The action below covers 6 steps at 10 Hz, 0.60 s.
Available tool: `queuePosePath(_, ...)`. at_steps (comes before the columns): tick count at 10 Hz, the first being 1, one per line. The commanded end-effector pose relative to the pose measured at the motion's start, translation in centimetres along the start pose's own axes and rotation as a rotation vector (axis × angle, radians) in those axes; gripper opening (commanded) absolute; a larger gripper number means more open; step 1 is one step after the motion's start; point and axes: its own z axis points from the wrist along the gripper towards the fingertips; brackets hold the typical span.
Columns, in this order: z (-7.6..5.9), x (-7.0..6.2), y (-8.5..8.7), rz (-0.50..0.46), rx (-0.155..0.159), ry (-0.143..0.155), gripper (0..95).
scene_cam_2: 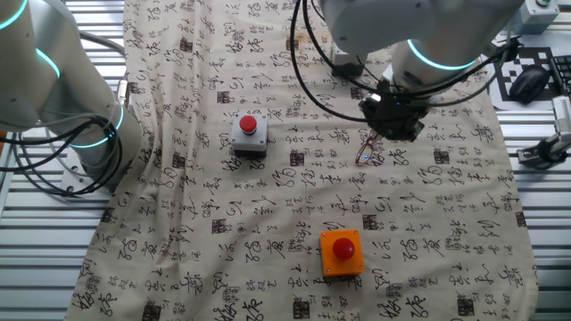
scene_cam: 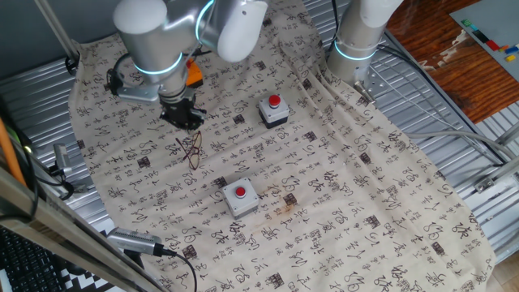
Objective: Unfold the leg of the glasses (with one hand)
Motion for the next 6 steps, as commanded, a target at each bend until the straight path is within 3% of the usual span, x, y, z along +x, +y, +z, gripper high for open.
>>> queuePosePath(1, 0.5, -1.0, -0.5, 0.001, -0.007, -0.013, 0.0)
queuePosePath(6, 0.5, -2.4, -0.4, 0.007, -0.013, -0.019, 0.0)
